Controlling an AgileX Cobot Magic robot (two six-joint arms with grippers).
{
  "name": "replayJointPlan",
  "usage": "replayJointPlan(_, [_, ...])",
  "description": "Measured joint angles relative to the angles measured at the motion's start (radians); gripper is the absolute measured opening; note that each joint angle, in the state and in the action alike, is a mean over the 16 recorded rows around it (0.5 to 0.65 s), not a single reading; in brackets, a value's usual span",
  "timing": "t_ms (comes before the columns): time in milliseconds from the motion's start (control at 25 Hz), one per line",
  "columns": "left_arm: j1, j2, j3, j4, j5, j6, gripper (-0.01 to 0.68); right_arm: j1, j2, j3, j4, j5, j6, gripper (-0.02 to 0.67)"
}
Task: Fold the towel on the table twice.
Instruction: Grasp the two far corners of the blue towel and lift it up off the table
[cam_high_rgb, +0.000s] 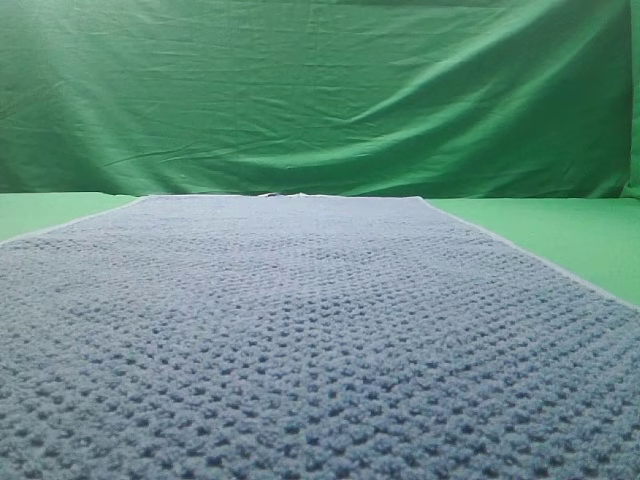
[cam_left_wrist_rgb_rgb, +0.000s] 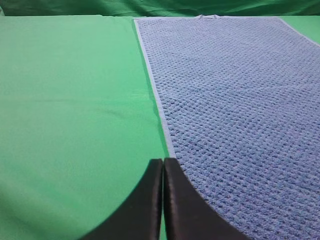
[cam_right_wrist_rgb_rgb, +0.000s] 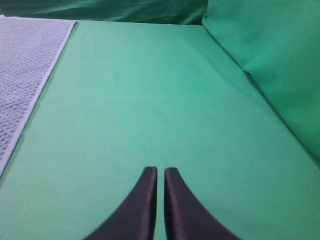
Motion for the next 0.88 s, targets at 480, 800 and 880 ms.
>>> replayJointPlan(480, [0.0,0.0,0.0,0.0,0.0,0.0,0.0,0.0,0.0,0.0,0.0,0.0,0.0,0.0])
replayJointPlan(800, [0.0,0.0,0.0,0.0,0.0,0.0,0.0,0.0,0.0,0.0,0.0,0.0,0.0,0.0])
replayJointPlan(880, [0.0,0.0,0.0,0.0,0.0,0.0,0.0,0.0,0.0,0.0,0.0,0.0,0.0,0.0])
